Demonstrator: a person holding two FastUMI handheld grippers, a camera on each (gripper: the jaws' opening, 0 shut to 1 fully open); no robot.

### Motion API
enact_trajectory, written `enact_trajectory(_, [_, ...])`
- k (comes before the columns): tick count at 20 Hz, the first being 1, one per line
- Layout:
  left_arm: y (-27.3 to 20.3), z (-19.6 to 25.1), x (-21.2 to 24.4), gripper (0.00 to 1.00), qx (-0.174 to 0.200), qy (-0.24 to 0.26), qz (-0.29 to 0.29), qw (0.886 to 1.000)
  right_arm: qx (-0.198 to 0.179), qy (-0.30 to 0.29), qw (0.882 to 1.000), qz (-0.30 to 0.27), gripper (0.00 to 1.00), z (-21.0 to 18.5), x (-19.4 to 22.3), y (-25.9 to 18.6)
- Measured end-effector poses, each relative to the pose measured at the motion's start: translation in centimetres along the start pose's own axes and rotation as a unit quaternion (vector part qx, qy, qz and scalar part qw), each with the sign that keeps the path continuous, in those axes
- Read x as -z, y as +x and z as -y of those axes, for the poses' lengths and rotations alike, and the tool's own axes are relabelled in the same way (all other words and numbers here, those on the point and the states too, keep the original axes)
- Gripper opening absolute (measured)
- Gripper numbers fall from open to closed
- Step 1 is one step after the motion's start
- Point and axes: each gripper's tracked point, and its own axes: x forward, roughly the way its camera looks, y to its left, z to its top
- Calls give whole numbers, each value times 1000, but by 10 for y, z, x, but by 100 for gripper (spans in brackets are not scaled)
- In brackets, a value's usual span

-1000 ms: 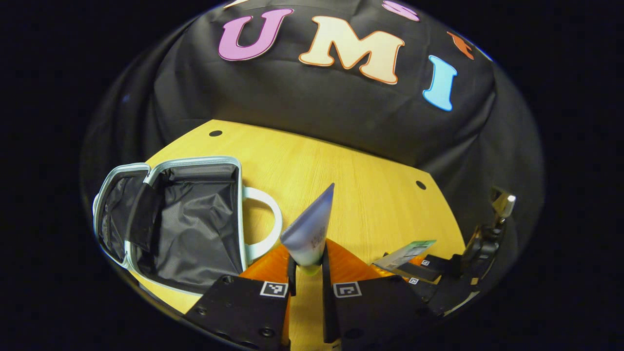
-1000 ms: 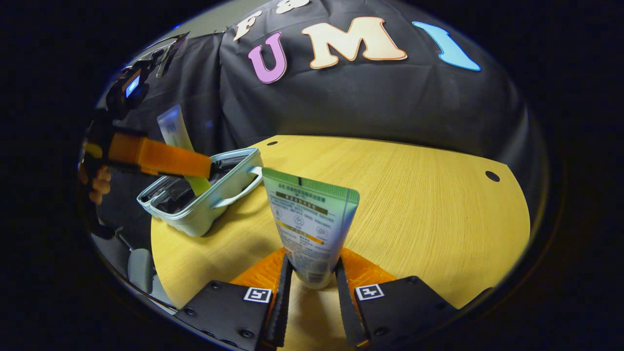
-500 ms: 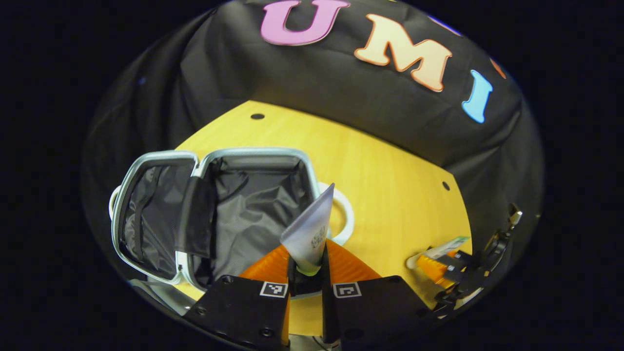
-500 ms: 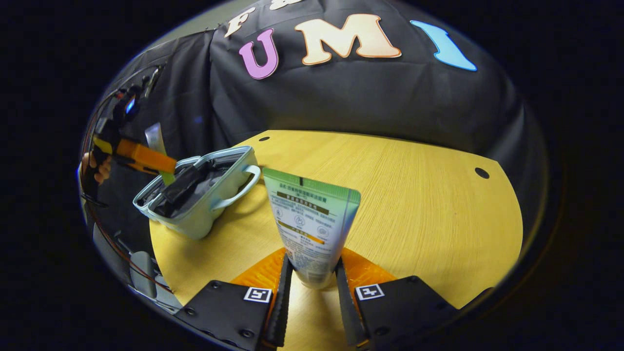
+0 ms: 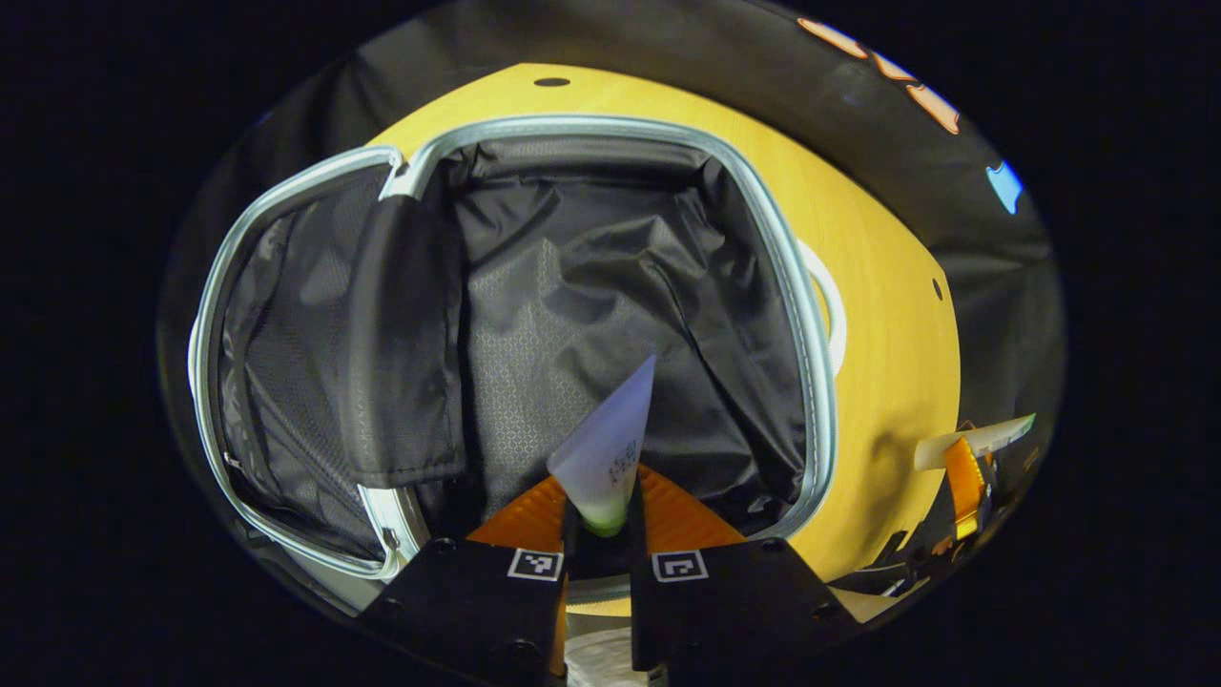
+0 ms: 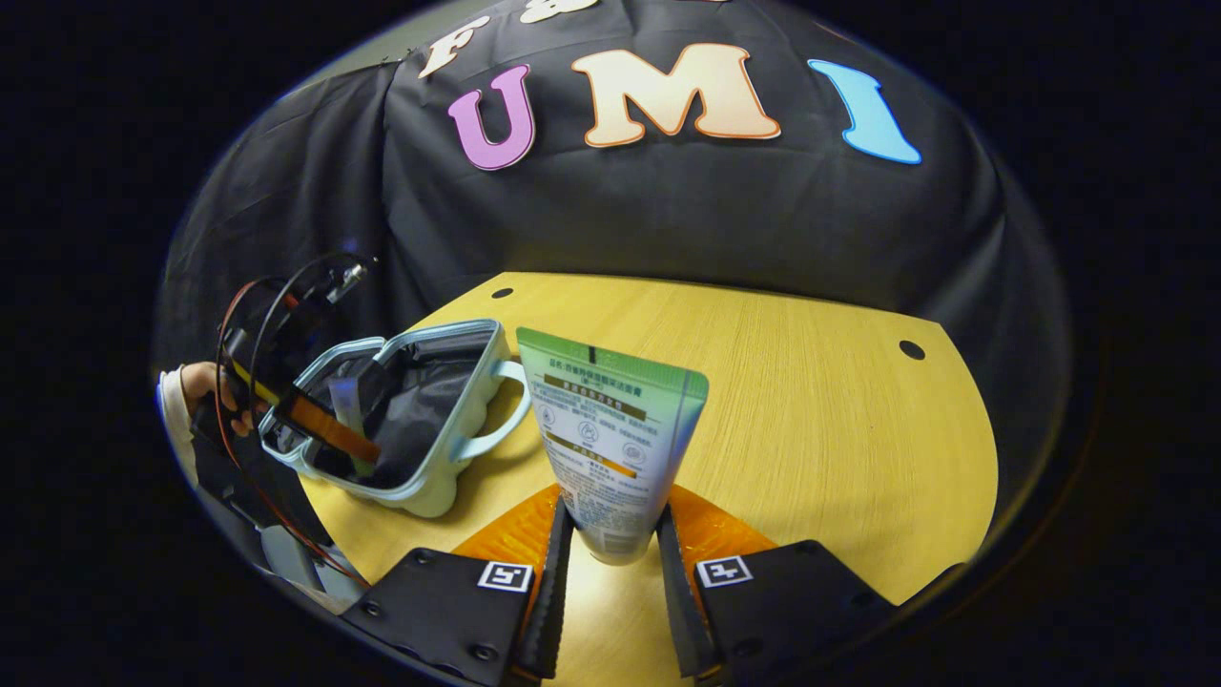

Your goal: First open the suitcase, pack the skin care products into it, and then close the suitcase.

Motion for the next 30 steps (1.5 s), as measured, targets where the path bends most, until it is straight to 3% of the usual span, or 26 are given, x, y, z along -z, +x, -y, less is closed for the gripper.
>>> enact_trajectory(4, [0, -6, 1, 17, 14, -2, -11, 1000, -26, 12, 1000, -8, 48, -48, -20, 1])
enact_trajectory(7, [-16, -6, -4, 24, 24, 16, 7, 1000, -62, 21, 998, -18, 44, -94, -31, 5])
enact_trajectory(11, [-51, -7, -13, 75, 53, 17, 45, 997, -100, 11, 994, -36, 48, -151, -32, 26])
enact_trajectory(12, [-60, -13, -18, 80, 56, 15, 62, 996, -109, 7, 993, -44, 48, -164, -28, 33])
enact_trajectory(13, [-69, -22, -21, 82, 54, 12, 73, 996, -119, 1, 991, -55, 44, -177, -24, 40])
enact_trajectory(19, [-111, -102, -34, 83, 33, -51, 113, 992, -133, -26, 981, -137, 48, -224, 27, 82])
enact_trajectory(20, [-115, -120, -37, 82, 22, -58, 120, 991, -129, -34, 980, -150, 44, -225, 35, 88])
enact_trajectory(30, [-159, -259, -52, 83, -28, -129, 169, 977, -96, -34, 977, -188, 46, -224, 64, 108])
